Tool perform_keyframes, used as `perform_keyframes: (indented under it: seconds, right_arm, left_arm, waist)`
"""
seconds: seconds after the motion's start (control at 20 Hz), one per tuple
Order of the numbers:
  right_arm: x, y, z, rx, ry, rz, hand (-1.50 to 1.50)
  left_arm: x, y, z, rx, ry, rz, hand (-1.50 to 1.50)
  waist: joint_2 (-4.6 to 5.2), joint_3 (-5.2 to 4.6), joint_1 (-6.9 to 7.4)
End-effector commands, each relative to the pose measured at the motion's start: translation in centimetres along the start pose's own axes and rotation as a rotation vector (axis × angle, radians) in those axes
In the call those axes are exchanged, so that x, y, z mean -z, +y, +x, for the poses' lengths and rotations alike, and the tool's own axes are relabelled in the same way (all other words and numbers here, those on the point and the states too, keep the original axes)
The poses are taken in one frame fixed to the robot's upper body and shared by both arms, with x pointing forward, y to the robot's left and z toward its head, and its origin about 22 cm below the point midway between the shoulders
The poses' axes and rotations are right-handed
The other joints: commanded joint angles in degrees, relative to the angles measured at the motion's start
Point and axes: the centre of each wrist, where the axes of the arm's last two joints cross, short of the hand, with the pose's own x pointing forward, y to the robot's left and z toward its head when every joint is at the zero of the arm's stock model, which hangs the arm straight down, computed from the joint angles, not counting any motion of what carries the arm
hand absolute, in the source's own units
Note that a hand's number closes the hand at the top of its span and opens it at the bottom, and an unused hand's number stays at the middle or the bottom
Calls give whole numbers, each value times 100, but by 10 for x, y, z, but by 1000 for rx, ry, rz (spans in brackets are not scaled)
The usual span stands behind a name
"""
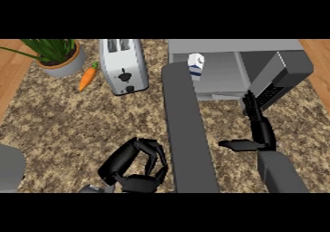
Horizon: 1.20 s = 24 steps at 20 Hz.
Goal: Pick up the milk, place it into the microwave and close the microwave
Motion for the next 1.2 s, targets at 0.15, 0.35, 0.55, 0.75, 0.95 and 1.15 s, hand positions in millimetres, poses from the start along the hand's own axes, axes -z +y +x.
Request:
perform_keyframes:
  seconds: [0.15,0.35,0.55,0.75,0.95,1.15]
  right_arm:
    - [-34,-30,26,-10,-43,8,-150]
    - [-53,-45,51,-8,-69,-30,-150]
    - [-57,-60,79,-8,-110,-22,-150]
    - [-60,-64,99,51,-115,0,-150]
    - [-59,-68,111,115,-138,57,-150]
    - [-53,-80,133,110,-169,105,-150]
  left_arm:
    - [14,-40,-30,-13,38,-112,150]
    - [24,-58,-36,-47,47,-215,150]
    - [40,-89,-38,50,54,-243,150]
    - [53,-112,-24,68,36,-184,150]
    - [73,-103,-15,32,61,-80,150]
    - [82,-102,-4,18,-8,39,150]
  waist:
    - [-10,-9,-101]
    - [16,-4,-54]
    - [36,-9,-185]
    - [61,-6,-220]
    - [105,-10,-381]
    - [120,-22,-592]
